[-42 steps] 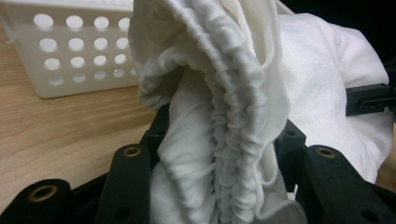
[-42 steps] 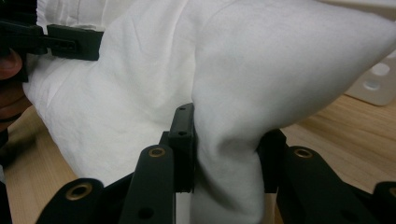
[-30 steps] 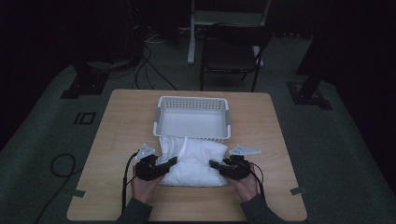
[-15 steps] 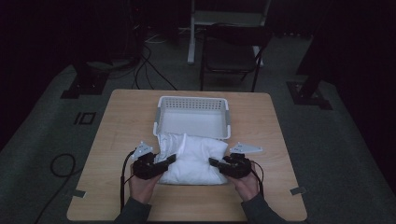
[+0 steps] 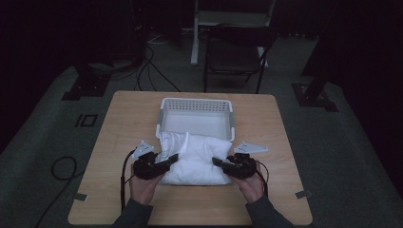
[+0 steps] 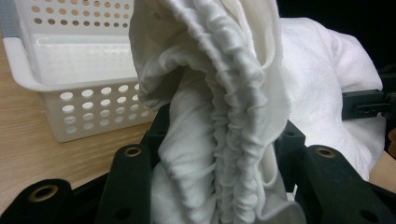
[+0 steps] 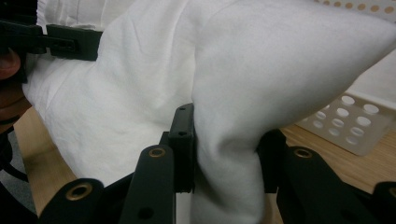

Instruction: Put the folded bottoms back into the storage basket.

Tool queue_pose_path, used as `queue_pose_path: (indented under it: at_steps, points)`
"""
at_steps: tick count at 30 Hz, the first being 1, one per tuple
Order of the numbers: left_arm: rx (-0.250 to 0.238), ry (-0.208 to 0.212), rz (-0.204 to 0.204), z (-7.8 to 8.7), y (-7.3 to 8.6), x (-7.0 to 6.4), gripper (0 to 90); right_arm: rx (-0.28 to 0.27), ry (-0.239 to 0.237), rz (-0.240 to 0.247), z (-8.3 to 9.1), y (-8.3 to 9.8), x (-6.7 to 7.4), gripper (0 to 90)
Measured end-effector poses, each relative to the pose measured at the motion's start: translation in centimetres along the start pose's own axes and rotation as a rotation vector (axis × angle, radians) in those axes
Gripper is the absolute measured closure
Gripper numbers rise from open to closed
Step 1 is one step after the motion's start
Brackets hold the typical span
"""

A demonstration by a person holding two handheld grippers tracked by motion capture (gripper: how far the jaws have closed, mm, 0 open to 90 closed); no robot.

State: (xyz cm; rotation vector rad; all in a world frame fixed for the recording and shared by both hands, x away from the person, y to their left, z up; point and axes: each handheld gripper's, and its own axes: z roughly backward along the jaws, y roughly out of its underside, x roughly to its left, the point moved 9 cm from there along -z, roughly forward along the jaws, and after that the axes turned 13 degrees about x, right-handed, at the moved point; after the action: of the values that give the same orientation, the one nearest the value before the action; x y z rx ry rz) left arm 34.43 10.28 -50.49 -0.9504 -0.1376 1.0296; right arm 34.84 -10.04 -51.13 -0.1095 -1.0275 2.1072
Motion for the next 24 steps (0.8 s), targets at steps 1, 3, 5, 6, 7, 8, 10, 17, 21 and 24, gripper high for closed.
queue_pose_path:
  at_steps: [1, 3, 5, 6, 7, 8, 10, 17, 21, 24]
  points:
    - [0.000, 0.000, -0.001, 0.0, -0.1, 0.0, 54.3, -0.001, 0.000, 0.002, 0.0, -0.1, 0.0, 67.6]
    - [-0.002, 0.004, 0.000, 0.1, -0.2, 0.0, 54.3, -0.002, 0.001, 0.002, 0.1, -0.2, 0.0, 67.6]
    - [-0.005, 0.006, -0.002, 0.1, -0.5, -0.1, 54.3, -0.004, 0.005, 0.008, 0.3, -0.4, 0.0, 67.6]
    - [-0.007, 0.007, -0.003, 0.2, -0.6, -0.1, 54.3, -0.005, 0.007, 0.009, 0.4, -0.5, 0.0, 67.6]
    - [-0.009, 0.009, -0.005, 0.2, -0.7, -0.2, 54.3, -0.008, 0.008, 0.012, 0.6, -0.6, 0.0, 67.6]
    - [-0.012, 0.010, -0.007, 0.2, -0.9, -0.2, 54.4, -0.012, 0.010, 0.016, 0.7, -0.8, -0.1, 67.6]
    - [-0.016, 0.008, -0.012, 0.3, -1.1, -0.3, 54.4, -0.019, 0.011, 0.015, 0.9, -1.0, -0.1, 67.7]
    - [-0.033, 0.009, -0.020, 0.6, -2.2, -0.5, 54.3, -0.041, 0.019, 0.016, 1.5, -1.8, -0.3, 67.7]
    - [-0.042, 0.010, -0.022, 0.8, -2.7, -0.7, 54.4, -0.050, 0.025, 0.020, 1.9, -2.3, -0.3, 67.8]
    - [-0.049, 0.009, -0.025, 0.9, -3.2, -0.7, 54.4, -0.059, 0.030, 0.026, 2.2, -2.8, -0.4, 67.7]
